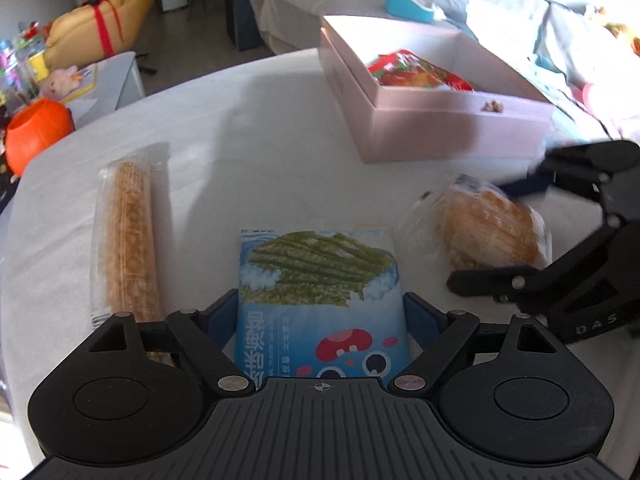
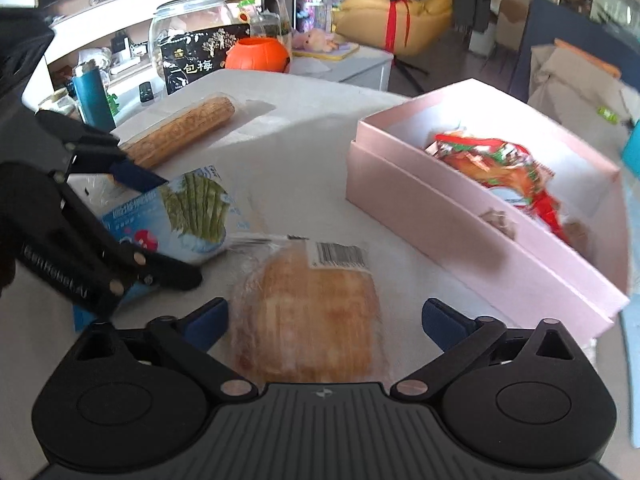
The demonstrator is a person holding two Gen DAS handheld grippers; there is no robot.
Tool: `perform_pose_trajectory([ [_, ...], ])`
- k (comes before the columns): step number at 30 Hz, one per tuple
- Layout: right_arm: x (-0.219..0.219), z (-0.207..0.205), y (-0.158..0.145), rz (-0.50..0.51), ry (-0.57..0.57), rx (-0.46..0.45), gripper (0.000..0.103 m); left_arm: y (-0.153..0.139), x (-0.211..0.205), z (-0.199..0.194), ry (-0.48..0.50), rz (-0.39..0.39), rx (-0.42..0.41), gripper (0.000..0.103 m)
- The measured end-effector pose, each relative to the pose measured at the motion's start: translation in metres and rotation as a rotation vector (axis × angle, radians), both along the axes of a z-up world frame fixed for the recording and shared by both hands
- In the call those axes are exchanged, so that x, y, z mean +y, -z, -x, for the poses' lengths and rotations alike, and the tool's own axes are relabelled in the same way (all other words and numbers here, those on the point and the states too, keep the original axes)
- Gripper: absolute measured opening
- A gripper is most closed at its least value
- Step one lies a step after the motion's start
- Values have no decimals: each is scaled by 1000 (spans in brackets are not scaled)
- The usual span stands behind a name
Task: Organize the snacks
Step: 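Grasp the square bread packet with the right tool while the left tool holds the blue packet, then drop the bread packet and blue seaweed packet into the pink box with both tools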
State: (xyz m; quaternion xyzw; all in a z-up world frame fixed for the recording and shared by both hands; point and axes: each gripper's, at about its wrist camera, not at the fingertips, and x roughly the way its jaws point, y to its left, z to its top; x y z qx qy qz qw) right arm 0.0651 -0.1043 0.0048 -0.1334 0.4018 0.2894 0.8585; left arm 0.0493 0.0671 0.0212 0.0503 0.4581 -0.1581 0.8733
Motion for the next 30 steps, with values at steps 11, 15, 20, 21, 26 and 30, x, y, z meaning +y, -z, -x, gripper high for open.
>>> perform_pose_trajectory([
  [11,-63,27,-113,-131,104,-183,58,-121,-7,20,24,194,-346,87],
  [15,-91,5,-177,-199,222,-329,58,-172,-28,1,65,261,-494,89],
  [20,-108,-42,-209,-243,321,-348,58,-186,-53,-53,89,441,-495,90],
  [21,-110,-51,-209,-255,335,-336,58,-179,-59,-66,95,472,-478,90],
  [26,-123,-96,-183,-266,412,-210,87,-97,-75,-125,39,527,-227,89],
  [30,-133,-108,-152,-272,430,-145,87,-59,-79,-135,29,443,-153,86],
])
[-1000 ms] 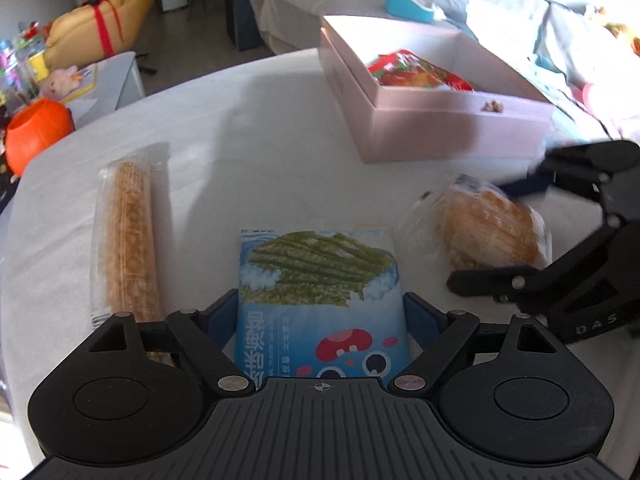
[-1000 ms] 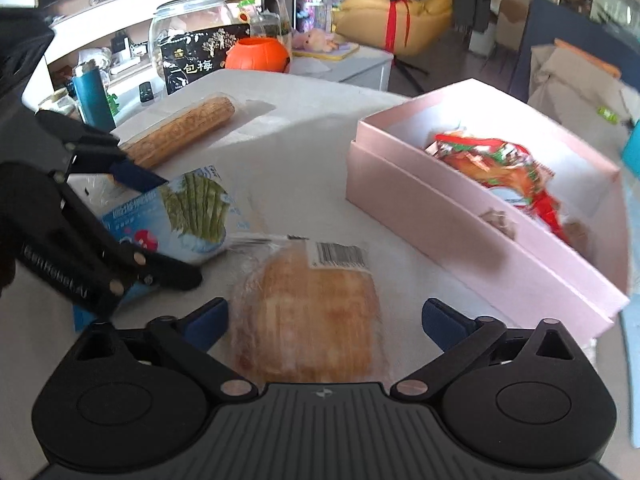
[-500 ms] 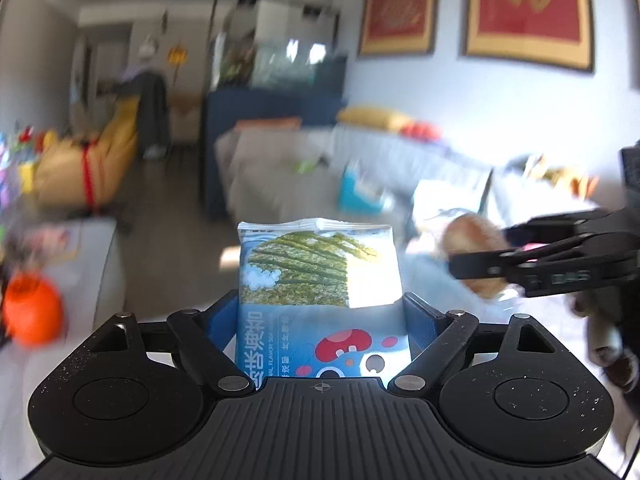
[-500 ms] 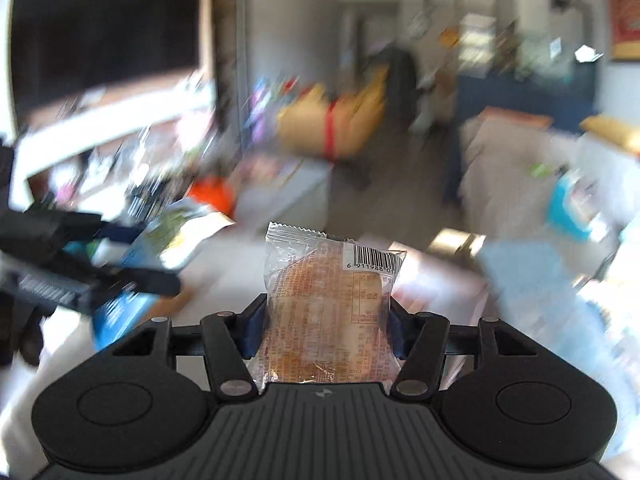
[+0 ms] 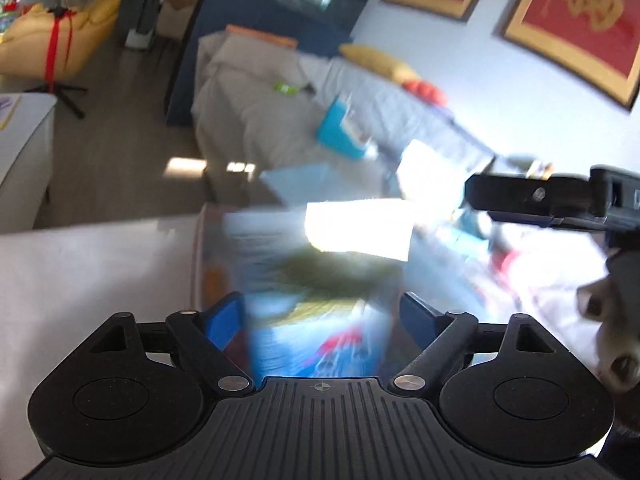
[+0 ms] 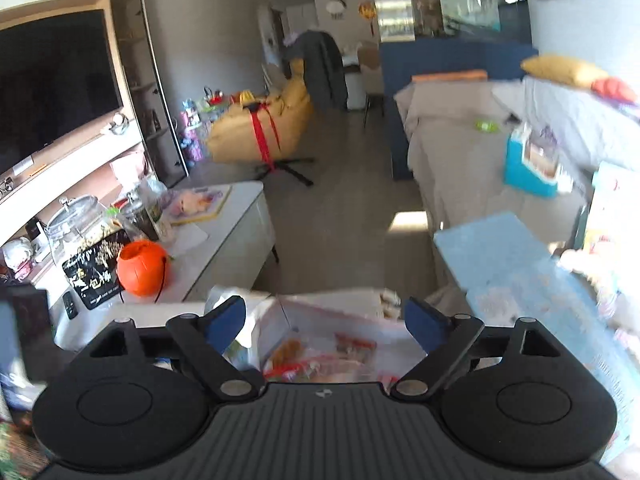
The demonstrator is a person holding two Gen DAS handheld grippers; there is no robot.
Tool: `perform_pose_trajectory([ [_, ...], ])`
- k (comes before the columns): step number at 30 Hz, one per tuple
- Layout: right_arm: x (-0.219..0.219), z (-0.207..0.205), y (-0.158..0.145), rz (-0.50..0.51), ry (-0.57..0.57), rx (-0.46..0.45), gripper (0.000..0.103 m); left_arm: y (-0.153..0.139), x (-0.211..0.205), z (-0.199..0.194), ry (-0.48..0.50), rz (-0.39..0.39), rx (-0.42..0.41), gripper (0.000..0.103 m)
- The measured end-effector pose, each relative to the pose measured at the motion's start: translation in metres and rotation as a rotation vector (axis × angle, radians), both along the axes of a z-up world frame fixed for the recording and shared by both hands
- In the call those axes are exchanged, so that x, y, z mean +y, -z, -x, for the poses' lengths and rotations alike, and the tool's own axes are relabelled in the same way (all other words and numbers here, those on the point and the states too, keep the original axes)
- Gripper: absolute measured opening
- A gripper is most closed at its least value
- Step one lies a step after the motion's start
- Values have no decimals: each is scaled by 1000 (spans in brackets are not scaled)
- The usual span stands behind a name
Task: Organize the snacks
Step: 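Drop the bread packet and blue seaweed packet into the pink box with both tools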
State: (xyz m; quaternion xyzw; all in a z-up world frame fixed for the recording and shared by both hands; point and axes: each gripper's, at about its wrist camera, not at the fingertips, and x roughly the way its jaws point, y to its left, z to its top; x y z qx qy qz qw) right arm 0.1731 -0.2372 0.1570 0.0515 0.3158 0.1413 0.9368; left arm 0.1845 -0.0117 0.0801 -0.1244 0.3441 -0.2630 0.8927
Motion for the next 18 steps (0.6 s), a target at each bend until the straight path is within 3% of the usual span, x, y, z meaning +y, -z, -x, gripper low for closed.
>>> perform_pose_trajectory([
  [3,-3,-3,19,18,25,26,88,1,14,1,-14,-4,-2,85],
  [5,-3,-5,30,28,36,38,88,-6,25,8,-39,-46,-18,85],
  [12,-3,19,58,36,26,60,89,-8,87,71,-273,-393,-104,85],
  [16,19,42,72,139,-20,31,89,5,130,98,-389,-456,-18,80],
  [18,32,56,74,192,-58,5,89,15,148,106,-423,-474,33,73],
])
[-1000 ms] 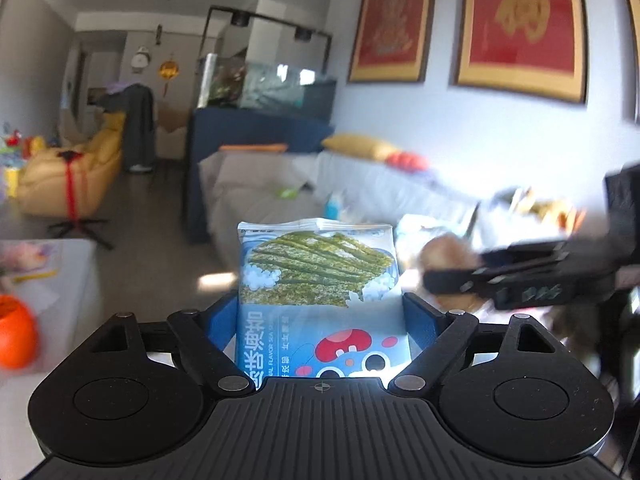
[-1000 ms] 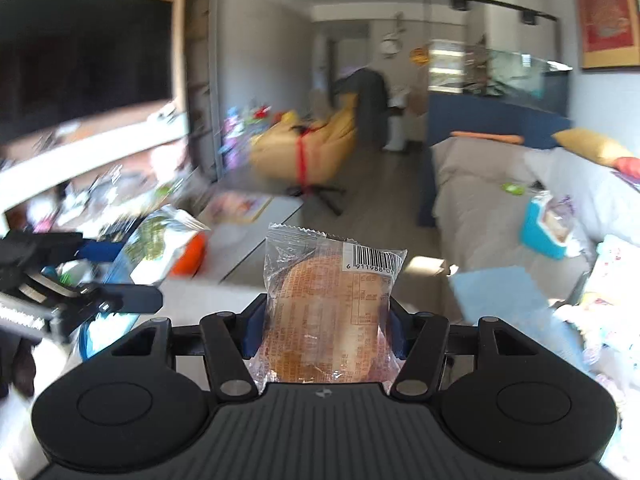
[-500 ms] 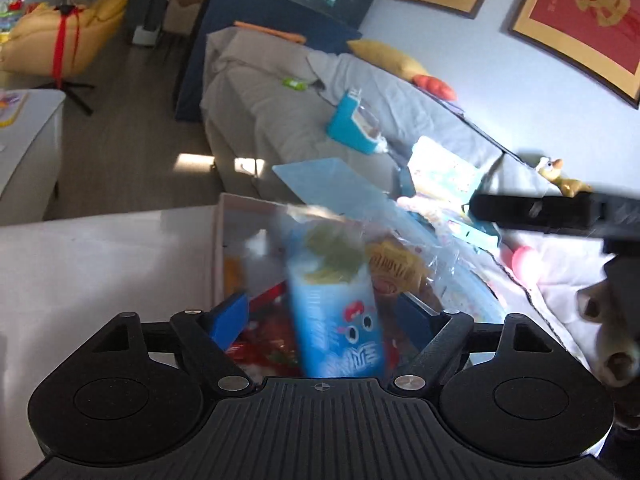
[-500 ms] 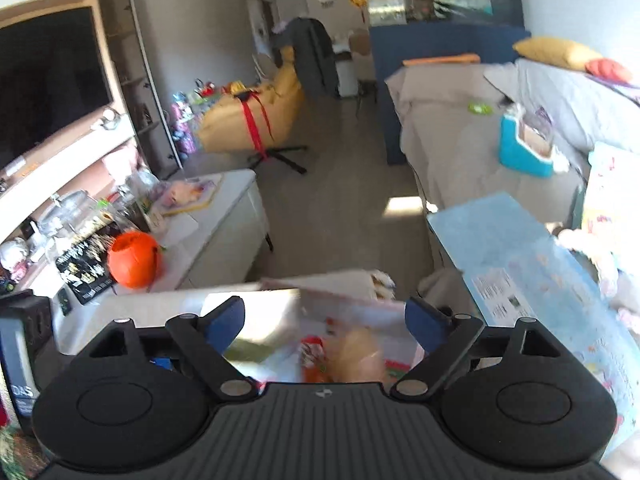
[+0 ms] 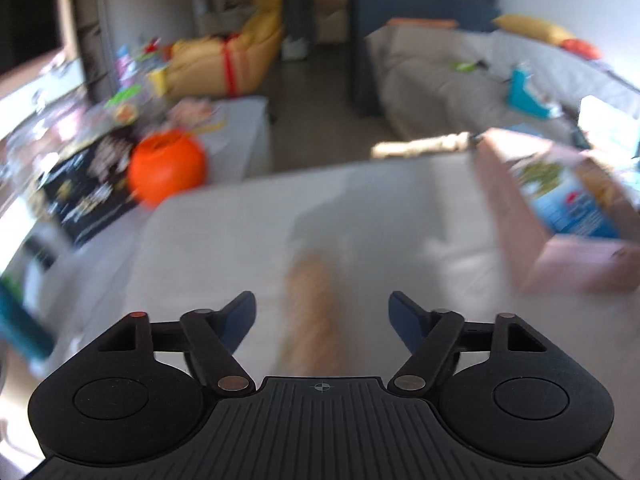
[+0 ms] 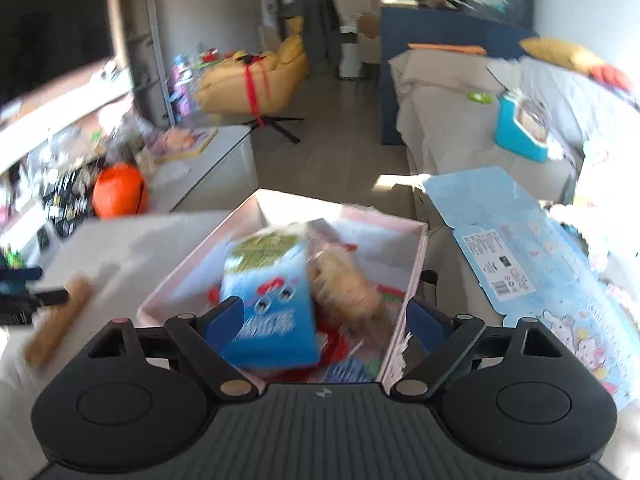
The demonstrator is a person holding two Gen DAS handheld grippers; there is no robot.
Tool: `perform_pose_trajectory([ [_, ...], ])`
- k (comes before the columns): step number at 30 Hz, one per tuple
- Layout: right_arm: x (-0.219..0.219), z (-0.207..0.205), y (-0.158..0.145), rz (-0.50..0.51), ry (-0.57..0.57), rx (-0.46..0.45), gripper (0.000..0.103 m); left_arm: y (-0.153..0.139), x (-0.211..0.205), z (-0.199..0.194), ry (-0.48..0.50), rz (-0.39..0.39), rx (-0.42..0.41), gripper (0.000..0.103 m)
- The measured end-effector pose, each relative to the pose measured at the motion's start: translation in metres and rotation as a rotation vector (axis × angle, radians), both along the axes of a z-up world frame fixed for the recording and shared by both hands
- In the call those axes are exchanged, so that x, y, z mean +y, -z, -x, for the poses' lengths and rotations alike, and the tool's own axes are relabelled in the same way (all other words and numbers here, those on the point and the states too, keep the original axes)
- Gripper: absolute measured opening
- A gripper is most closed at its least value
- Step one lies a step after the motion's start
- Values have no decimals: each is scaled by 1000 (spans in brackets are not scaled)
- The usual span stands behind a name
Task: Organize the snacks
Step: 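Drop the bread packet and blue seaweed packet into the pink box with both tools, then move the right tool to the long bread-stick packet and grasp it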
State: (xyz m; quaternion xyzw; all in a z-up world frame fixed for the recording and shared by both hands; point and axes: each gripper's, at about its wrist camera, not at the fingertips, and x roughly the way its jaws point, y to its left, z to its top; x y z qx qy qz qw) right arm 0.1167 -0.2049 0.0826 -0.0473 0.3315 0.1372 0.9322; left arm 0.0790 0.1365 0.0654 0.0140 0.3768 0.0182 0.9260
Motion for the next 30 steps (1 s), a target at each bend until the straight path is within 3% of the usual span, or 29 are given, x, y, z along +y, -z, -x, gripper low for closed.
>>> perform_pose_trajectory([
  [2,15,15,2,52,-41,-28,89,9,11,5,-25,4,48,64],
  [4,30,29,2,90,-83,-46,89,16,19,5,-18,62,74,55],
  [5,35,35,1,100,-103,-48,90,20,22,5,-10,104,83,41],
  [6,40,41,1,104,-122,-46,91,22,23,6,-12,132,89,36],
  [15,64,85,25,184,-195,8,96,31,-32,41,181,346,138,34],
  [20,64,81,27,93,-188,64,96,33,-60,58,274,390,187,36],
  [25,73,71,28,-7,-192,120,96,17,-53,67,237,331,129,36],
  [30,92,64,42,-66,-206,197,96,11,-30,69,88,203,69,36],
])
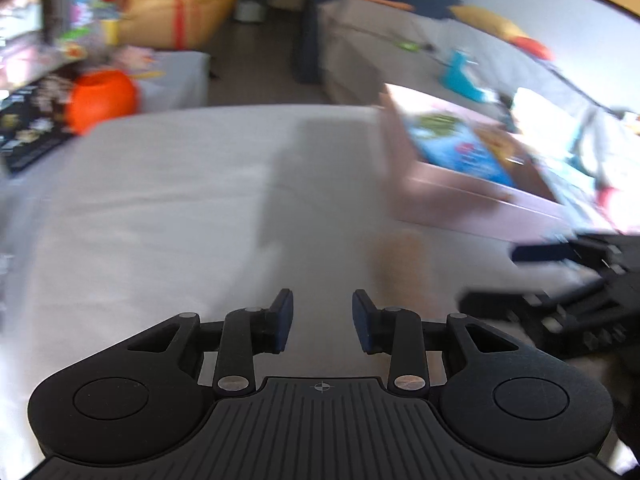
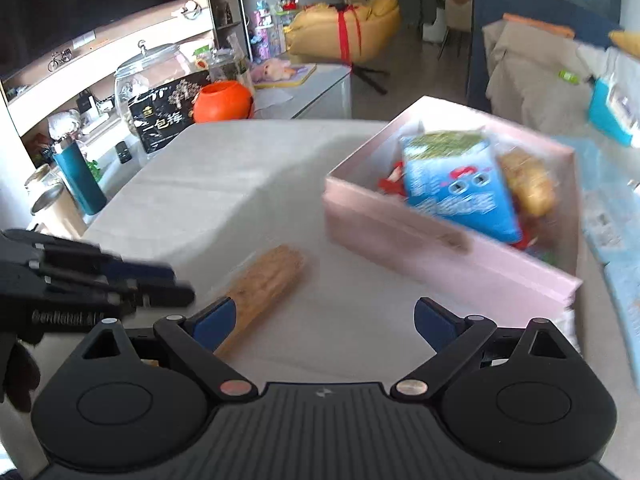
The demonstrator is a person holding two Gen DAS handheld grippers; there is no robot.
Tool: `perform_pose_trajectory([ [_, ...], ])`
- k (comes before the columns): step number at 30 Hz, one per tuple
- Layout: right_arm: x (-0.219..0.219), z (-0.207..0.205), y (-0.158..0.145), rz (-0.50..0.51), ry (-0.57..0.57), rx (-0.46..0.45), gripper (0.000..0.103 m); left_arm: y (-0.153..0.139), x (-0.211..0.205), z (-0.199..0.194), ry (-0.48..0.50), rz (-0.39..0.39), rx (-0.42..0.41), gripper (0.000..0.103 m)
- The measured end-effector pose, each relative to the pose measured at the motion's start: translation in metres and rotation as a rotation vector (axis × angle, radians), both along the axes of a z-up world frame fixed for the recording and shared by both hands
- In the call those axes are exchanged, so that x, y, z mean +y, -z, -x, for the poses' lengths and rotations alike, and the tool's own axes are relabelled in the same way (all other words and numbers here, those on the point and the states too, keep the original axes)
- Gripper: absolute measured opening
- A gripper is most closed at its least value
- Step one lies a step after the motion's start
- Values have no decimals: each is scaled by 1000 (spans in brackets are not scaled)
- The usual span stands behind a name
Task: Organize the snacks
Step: 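Move the right tool to the long bread-stick packet and grasp it, then lift the long bread-stick packet with the right tool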
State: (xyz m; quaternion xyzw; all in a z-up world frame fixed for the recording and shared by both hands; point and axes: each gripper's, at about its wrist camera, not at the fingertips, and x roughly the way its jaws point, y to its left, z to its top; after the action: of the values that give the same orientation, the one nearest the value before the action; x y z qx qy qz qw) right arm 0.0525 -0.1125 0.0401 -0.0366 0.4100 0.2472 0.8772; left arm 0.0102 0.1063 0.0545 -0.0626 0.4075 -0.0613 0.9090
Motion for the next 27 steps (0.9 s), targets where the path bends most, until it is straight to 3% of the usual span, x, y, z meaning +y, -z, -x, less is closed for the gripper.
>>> perform_pose_trajectory([
  [4,30,-2,14,-35,-41,54,96,2,9,-4,-61,4,-7,36],
  [8,60,0,32,67,-73,28,96,5,8,-7,-57,1,-3,36],
  [12,51,0,36,67,-57,22,94,10,8,-9,-61,-2,10,36],
  [13,45,-2,35,58,-55,24,86,12,9,-11,-64,1,13,36],
  [16,32,0,29,54,-70,20,47,14,9,-10,-60,5,18,36],
  [18,25,3,25,65,-77,19,38,15,7,-10,-48,9,18,36],
  [24,-4,10,16,79,-59,37,34,15,1,-7,-17,34,22,36],
  [27,-27,11,6,36,-17,49,33,16,-3,-6,6,53,28,36],
])
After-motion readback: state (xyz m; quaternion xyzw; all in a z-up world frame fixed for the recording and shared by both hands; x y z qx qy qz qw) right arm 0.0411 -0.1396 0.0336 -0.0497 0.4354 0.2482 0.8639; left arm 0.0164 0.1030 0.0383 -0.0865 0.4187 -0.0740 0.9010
